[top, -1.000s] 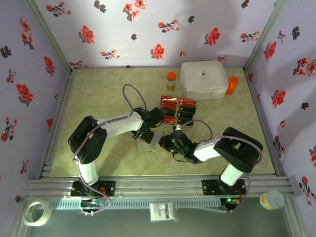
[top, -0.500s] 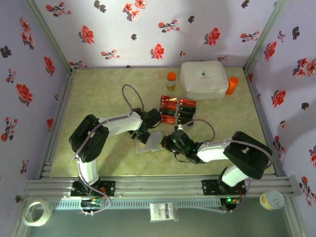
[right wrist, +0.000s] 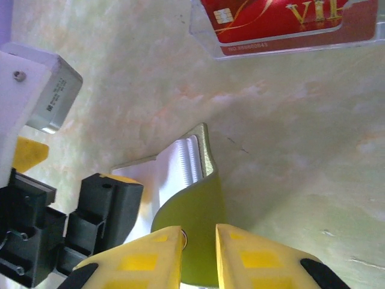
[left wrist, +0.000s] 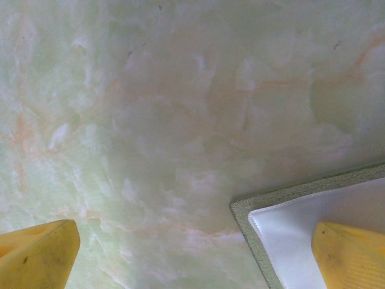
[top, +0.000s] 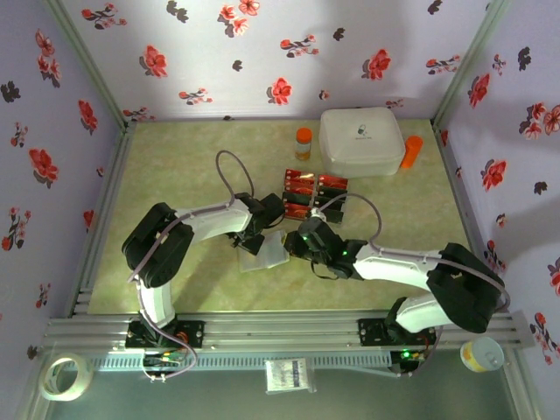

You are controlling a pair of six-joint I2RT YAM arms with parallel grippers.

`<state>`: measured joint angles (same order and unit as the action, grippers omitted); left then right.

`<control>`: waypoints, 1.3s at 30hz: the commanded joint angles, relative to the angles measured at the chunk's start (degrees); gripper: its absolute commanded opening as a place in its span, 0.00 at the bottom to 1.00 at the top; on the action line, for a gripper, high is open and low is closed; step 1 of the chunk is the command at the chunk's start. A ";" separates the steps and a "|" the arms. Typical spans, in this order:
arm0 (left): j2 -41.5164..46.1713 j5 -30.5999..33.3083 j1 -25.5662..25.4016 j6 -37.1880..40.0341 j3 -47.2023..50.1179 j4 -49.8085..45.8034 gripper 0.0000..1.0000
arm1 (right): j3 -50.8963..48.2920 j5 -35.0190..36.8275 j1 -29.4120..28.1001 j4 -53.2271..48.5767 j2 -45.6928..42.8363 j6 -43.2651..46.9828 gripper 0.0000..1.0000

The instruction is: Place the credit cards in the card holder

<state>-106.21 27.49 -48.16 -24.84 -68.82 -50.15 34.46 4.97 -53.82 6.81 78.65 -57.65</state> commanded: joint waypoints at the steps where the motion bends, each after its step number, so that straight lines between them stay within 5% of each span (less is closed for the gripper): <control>1: -0.20 3.37 0.42 0.80 0.14 1.15 1.00 | 3.05 1.61 -0.89 -4.62 0.52 4.03 0.22; 10: -0.48 3.56 0.42 1.65 -0.62 1.02 1.00 | 9.77 5.85 -3.82 -14.24 3.23 8.77 0.56; 22: -0.84 3.67 0.48 1.99 -1.06 1.02 1.00 | 12.12 8.46 -3.93 -17.99 7.36 10.09 0.59; 29: -0.79 3.54 0.44 2.08 -1.14 1.06 1.00 | 11.56 10.89 -3.79 -18.84 7.39 9.92 0.48; 39: -1.25 3.70 0.41 2.25 -1.30 1.54 1.00 | 5.34 8.44 -1.08 -14.02 4.29 5.51 0.00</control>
<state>-106.24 28.71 -48.10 -23.16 -68.95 -49.45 42.50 13.50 -55.86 -9.06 85.10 -49.80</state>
